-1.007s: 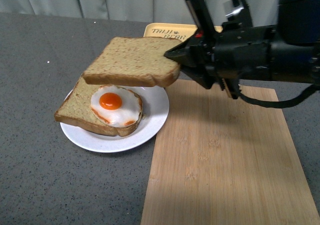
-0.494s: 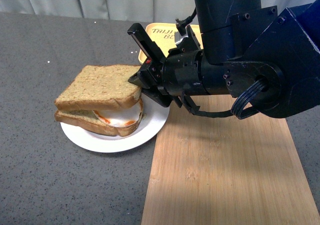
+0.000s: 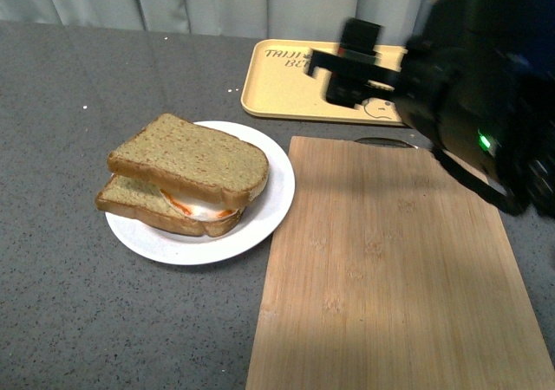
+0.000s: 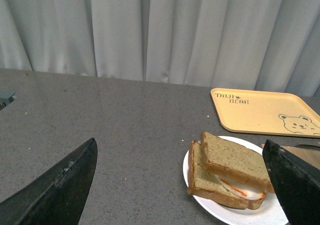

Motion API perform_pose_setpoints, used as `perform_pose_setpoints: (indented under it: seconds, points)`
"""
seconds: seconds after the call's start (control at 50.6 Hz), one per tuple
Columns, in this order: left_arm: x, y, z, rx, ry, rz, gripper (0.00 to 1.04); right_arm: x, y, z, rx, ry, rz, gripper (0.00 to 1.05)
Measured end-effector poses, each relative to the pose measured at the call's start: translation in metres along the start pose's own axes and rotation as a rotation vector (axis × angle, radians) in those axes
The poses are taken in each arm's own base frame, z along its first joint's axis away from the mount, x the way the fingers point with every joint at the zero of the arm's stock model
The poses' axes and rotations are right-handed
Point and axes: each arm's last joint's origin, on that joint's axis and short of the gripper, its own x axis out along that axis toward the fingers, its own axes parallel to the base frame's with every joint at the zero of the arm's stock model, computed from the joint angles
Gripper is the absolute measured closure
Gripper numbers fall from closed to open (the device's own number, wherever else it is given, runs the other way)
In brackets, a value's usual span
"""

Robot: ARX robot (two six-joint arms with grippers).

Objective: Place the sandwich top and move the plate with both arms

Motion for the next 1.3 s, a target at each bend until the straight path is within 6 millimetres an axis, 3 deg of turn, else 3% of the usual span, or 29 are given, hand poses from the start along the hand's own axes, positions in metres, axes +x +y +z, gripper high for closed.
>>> perform_pose_setpoints:
  seconds: [0.099, 0.158, 0.356, 0.77, 1.304]
  points:
    - [0.0, 0.0, 0.0, 0.0, 0.0, 0.005, 0.07, -0.034, -0.029, 0.007, -0.132, -0.199, -0.103, 0.59]
    - [0.0, 0.0, 0.0, 0.0, -0.001, 0.004, 0.07, -0.056, -0.042, 0.022, -0.165, -0.274, -0.111, 0.72]
    - [0.0, 0.0, 0.0, 0.0, -0.001, 0.002, 0.07, -0.099, -0.071, 0.024, -0.223, -0.257, -0.124, 1.04]
    - [0.0, 0.0, 0.0, 0.0, -0.001, 0.002, 0.07, -0.168, -0.098, 0.034, -0.225, -0.253, -0.121, 1.04]
    - [0.0, 0.0, 0.0, 0.0, -0.001, 0.002, 0.07, -0.207, -0.112, 0.03, -0.222, -0.265, -0.123, 1.04]
